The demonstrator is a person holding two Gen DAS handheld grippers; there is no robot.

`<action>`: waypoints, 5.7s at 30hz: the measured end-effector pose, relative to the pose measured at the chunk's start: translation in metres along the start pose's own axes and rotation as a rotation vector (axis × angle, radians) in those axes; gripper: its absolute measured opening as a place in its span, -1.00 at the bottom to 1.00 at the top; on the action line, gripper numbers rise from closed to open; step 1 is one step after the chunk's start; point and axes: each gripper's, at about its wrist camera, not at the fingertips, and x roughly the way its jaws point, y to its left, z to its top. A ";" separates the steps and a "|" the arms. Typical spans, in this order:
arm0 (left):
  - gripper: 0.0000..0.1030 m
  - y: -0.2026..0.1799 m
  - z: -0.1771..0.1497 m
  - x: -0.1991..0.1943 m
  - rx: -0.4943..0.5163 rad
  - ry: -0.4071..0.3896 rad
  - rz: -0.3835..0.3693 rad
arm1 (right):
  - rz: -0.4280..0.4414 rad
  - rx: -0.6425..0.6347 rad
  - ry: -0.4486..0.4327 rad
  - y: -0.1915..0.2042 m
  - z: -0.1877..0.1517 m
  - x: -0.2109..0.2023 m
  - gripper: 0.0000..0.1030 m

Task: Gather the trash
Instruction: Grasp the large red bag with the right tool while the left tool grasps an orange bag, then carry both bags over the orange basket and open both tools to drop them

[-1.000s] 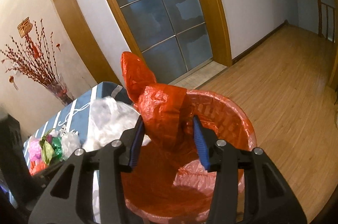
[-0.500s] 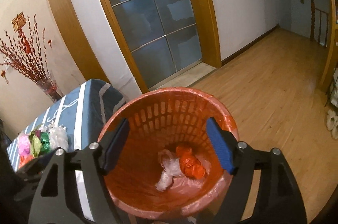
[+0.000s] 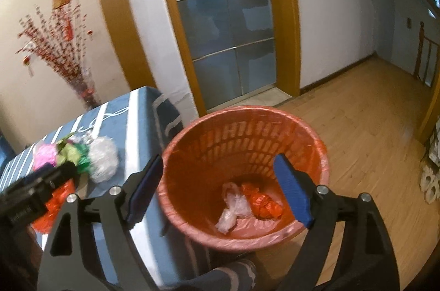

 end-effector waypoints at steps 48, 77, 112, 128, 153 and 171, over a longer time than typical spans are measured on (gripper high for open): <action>0.71 0.253 -0.064 -0.013 -0.234 0.116 0.406 | 0.247 -0.293 0.274 0.224 -0.099 0.049 -0.62; -0.20 0.248 -0.064 -0.026 -0.263 0.071 0.296 | 0.198 -0.194 0.184 0.165 -0.072 0.019 -0.69; -0.33 0.092 -0.001 -0.045 -0.064 -0.070 0.006 | 0.058 -0.022 0.033 0.055 -0.017 0.005 -0.69; -0.33 -0.031 0.012 0.030 0.066 0.019 -0.178 | -0.028 0.073 -0.014 -0.024 0.010 0.010 -0.69; -0.14 -0.085 -0.003 0.106 0.097 0.170 -0.267 | -0.014 0.171 0.000 -0.077 0.027 0.049 -0.33; 0.57 -0.053 -0.008 0.073 0.123 0.121 -0.143 | -0.080 0.123 -0.032 -0.066 0.018 0.033 0.61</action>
